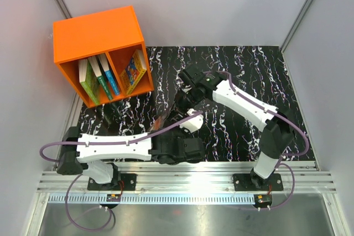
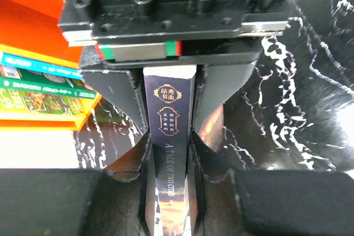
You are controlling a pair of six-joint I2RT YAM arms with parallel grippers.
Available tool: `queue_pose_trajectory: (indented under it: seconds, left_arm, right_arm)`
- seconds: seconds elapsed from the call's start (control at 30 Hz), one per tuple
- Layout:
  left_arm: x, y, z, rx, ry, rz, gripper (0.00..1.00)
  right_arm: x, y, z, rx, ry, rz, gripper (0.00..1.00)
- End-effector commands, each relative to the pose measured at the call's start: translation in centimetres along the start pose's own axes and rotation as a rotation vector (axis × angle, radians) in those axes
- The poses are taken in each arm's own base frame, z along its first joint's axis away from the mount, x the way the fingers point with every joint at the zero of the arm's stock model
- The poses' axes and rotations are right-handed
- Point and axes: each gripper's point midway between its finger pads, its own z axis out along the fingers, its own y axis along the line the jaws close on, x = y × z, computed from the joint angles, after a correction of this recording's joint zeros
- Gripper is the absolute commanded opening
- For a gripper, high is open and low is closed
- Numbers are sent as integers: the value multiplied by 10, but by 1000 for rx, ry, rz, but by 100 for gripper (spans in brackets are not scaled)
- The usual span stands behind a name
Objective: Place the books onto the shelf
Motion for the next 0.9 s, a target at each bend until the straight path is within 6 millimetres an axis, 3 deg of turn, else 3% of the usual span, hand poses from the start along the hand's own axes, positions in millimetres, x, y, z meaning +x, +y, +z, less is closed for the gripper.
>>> queue_pose_trajectory:
  seconds: [0.0, 0.03, 0.07, 0.1, 0.17, 0.2, 0.27, 0.3, 0.33, 0.37, 0.53, 0.7, 0.87]
  left_arm:
    - [-25, 42, -17, -92, -87, -175, 22]
    - [-24, 41, -19, -66, -79, -196, 50]
    - [-24, 43, -22, -36, -77, -225, 59]
    - [-18, 40, -26, 15, -54, -267, 68]
    - [-22, 53, -40, 120, -88, -381, 92]
    - [-17, 51, -43, 172, -79, -410, 98]
    - [-16, 75, -55, 233, -112, -541, 99]
    - [-13, 82, -59, 254, -112, -593, 99]
    - [-9, 94, -61, 249, -111, -629, 99]
    - [-6, 109, -69, 280, -132, -699, 99]
    - [16, 150, -84, 305, -158, -856, 99]
    - [46, 154, -88, 355, -111, -975, 99]
    - [61, 154, -93, 402, -70, -1049, 99]
  right_arm:
    - [-12, 13, -21, 4, -71, -86, 0]
    - [-20, 12, -21, 29, -94, -105, 0]
    - [-28, 13, -25, 49, -121, -163, 0]
    - [-34, 26, -43, 55, -186, -208, 0]
    - [-45, 37, -46, 74, -216, -290, 0]
    - [-45, 59, -63, 23, -262, -339, 0]
    - [-53, 76, -63, -2, -292, -397, 0]
    - [-53, 96, -76, -58, -331, -434, 0]
    - [-56, 102, -70, -66, -334, -454, 0]
    - [-53, 117, -79, -110, -359, -486, 0]
    - [-51, 156, -73, -220, -399, -579, 0]
    - [-58, 191, -73, -286, -550, -703, 0]
    - [-86, 201, -63, -256, -679, -732, 0]
